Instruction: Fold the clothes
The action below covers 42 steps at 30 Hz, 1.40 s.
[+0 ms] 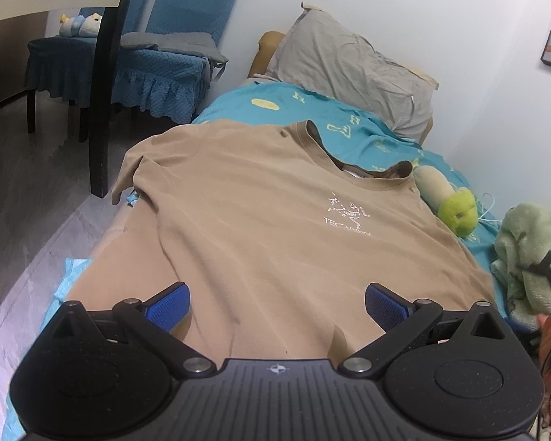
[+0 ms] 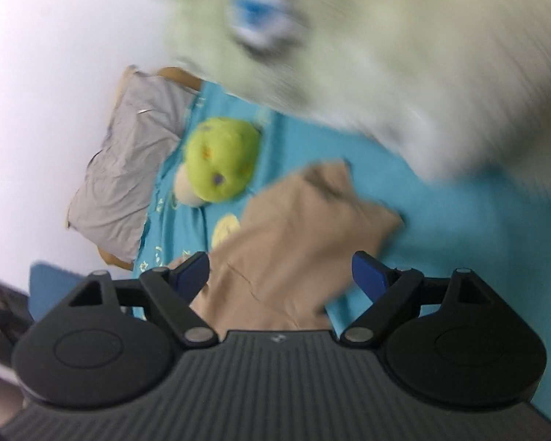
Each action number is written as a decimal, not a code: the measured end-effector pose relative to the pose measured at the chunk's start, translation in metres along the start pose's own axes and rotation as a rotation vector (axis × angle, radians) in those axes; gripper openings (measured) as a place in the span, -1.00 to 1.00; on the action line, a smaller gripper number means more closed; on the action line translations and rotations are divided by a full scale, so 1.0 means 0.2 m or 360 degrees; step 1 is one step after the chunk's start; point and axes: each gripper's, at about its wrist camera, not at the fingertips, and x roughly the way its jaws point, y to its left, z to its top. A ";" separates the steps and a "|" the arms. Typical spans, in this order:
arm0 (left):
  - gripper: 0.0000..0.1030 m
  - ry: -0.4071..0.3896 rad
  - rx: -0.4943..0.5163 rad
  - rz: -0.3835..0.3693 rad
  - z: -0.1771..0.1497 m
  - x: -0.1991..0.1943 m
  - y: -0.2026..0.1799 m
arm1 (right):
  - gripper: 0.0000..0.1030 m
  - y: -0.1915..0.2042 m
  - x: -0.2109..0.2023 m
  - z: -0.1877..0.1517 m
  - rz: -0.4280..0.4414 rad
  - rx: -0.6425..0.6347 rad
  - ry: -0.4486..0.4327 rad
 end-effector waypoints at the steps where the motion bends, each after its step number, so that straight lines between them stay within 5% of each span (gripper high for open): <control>1: 0.99 0.0003 -0.0001 -0.0003 0.00 0.00 0.00 | 0.69 -0.03 0.02 -0.02 0.0000 0.0064 0.0021; 11: 0.99 0.0049 -0.0095 -0.0030 0.00 0.04 0.04 | 0.66 -0.14 0.15 0.00 0.0161 -0.0011 -0.0142; 22: 0.99 0.0078 -0.0109 -0.0046 -0.01 0.12 0.04 | 0.66 0.02 0.33 -0.02 0.0207 -0.0433 -0.0172; 24: 0.99 0.0074 -0.0113 -0.0042 0.00 0.13 0.05 | 0.22 0.10 0.35 -0.04 0.0129 -0.0575 -0.0190; 26: 0.99 0.0073 -0.0128 -0.0037 0.01 0.14 0.06 | -0.75 0.17 0.37 -0.07 0.0051 -0.0718 -0.0208; 31: 0.98 0.0024 -0.0159 -0.0016 0.06 0.10 0.08 | -0.84 0.40 0.31 -0.19 -0.0094 -0.1103 -0.0397; 37: 0.98 -0.0079 -0.0098 0.0074 0.16 -0.02 0.10 | -0.85 0.83 0.16 -0.57 -0.0092 -0.1654 -0.0716; 42: 0.98 -0.0139 -0.0118 0.0179 0.22 -0.09 0.22 | -0.85 1.05 0.26 -1.09 -0.0089 -0.2099 -0.0627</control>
